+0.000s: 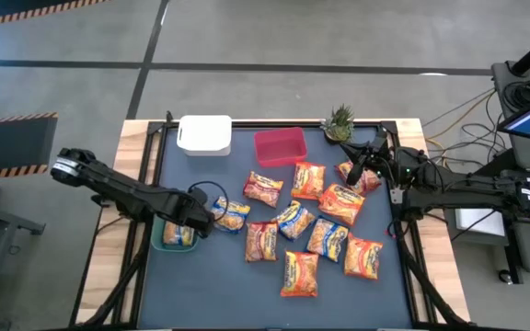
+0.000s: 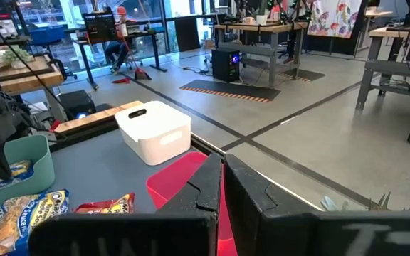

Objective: Sort Maruchan noodles
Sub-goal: Put the blue noodle pack into the green bin, then put the red noodle pack into the red bin

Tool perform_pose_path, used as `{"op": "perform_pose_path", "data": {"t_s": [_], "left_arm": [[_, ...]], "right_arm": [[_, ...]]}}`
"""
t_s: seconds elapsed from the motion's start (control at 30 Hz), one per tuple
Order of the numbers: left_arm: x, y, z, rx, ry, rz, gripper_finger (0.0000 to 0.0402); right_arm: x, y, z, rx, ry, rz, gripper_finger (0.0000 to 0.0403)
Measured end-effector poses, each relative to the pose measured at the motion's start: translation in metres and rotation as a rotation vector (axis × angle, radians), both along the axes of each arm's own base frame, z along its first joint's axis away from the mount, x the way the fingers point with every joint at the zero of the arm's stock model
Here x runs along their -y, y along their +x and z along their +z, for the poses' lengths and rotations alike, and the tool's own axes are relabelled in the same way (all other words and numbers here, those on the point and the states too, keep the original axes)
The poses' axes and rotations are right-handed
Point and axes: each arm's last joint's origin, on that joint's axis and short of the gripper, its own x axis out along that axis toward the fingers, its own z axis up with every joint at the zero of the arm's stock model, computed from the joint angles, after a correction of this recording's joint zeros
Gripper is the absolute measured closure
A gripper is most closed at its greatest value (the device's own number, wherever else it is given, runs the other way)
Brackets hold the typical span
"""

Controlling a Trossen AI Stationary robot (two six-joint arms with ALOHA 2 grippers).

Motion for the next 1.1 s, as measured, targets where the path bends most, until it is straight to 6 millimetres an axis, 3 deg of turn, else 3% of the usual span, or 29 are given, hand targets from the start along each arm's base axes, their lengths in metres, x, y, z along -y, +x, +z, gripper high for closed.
{"op": "perform_pose_path", "data": {"t_s": [0.2, 0.33, 0.43, 0.63, 0.9, 1.1], "left_arm": [[0.004, 0.017, 0.030, 0.089, 0.066, -0.183, 0.0401], [0.013, 0.033, 0.055, 0.191, 0.184, -0.454, 0.0401], [0.017, 0.045, 0.061, 0.275, 0.261, -0.654, 0.0401], [0.018, 0.054, 0.053, 0.311, 0.398, -0.933, 0.0401], [0.007, 0.051, 0.040, 0.364, 0.472, -0.986, 0.0401], [0.004, 0.054, 0.032, 0.417, 0.556, -1.051, 0.0401]], "right_arm": [[0.000, 0.000, 0.000, 0.003, 0.005, 0.000, 0.0394], [0.000, 0.000, 0.001, 0.010, 0.005, 0.000, 0.0394], [0.000, 0.000, 0.003, 0.040, 0.007, -0.001, 0.0394], [0.001, 0.000, 0.005, 0.090, 0.045, -0.016, 0.0394], [0.001, 0.002, 0.009, 0.140, 0.049, 0.000, 0.0394], [-0.001, 0.022, 0.007, 0.214, 0.149, 0.201, 0.0394]]}}
